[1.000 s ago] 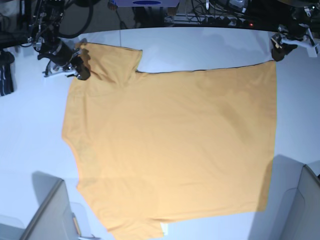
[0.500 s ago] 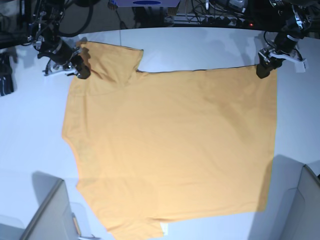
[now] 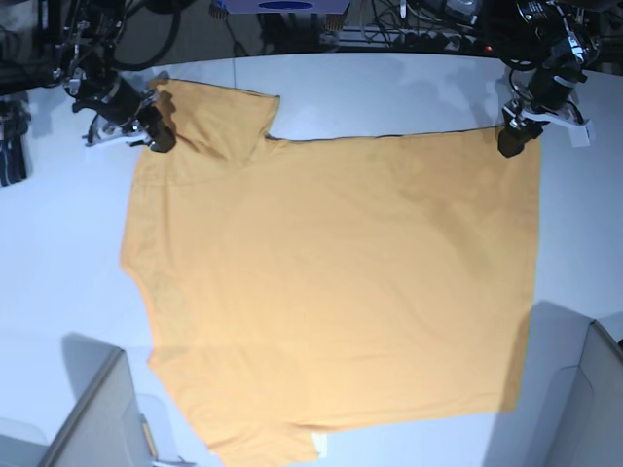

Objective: Fold the T-shirt properly
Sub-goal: 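Close both grippers on the shoulder edges and lift slightly, then pull the shirt by its shoulders toward the robot base with both grippers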

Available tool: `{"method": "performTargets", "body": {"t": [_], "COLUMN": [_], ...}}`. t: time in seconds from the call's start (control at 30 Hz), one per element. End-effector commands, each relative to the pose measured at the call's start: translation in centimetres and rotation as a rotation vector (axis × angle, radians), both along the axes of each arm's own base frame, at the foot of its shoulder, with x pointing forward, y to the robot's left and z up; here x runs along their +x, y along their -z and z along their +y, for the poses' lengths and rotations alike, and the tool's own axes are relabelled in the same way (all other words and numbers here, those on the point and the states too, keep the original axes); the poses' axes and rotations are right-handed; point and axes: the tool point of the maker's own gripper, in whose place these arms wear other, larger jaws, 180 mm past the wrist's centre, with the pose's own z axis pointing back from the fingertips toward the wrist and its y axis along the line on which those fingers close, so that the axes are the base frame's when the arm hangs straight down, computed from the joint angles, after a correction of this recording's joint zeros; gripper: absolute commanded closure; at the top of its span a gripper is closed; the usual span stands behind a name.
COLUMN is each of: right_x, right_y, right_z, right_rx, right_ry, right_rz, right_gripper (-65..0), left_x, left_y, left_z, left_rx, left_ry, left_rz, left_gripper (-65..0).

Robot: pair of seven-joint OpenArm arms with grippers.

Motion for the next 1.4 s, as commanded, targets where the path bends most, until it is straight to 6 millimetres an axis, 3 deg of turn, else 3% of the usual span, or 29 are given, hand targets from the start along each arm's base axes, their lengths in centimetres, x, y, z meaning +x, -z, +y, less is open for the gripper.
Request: {"method": "performTargets", "body": {"t": [0.0,0.13,0.17,0.4,0.67,0.77,1.0,1.37], "right_x": [-0.6,-0.6,-0.7,-2.0,-2.5,-1.9,0.5,4.2], "right_y": [0.3,0.4,0.3,-0.1,-3.3,-5.4,-9.3,-12.0], "right_z": [-0.8,-0.7,-0.7,-0.6,0.6,1.3,3.7,4.6], "right_rx": [-0.031,-0.028,-0.028,-0.038,-0.067,-0.083,0.098,0.139], "right_ry": [-0.006,-0.004,-0.005,-0.009,-0.048,-0.074,-0.108,-0.141], "right_rz": [0.031,0.031,0.031,0.033,-0.039,-0.096,-0.208,-0.313], "right_gripper": [0.0,0.0,0.0,0.0,0.0,0.0,0.0,0.0], "left_x": [-0.9,-0.9,-0.9,-2.5,-3.5,-2.7,-0.2,2.9], "left_y": [1.0,1.0,1.0,-0.4,-3.9,-5.4,-7.9,-9.2], "left_z": [-0.3,-0.2,-0.2,2.0,2.7,2.4,1.9,2.6], "left_rx": [0.0,0.0,0.0,0.062,0.178,0.212,0.257,0.239], "left_ry": [0.02,0.019,0.019,-0.018,0.02,0.043,0.072,0.009], "left_rz": [0.079,0.079,0.079,0.079,0.049,0.017,-0.064,-0.129], "left_gripper": [-26.8,-2.0,0.0,0.0,0.0,0.0,0.0,0.0]}}
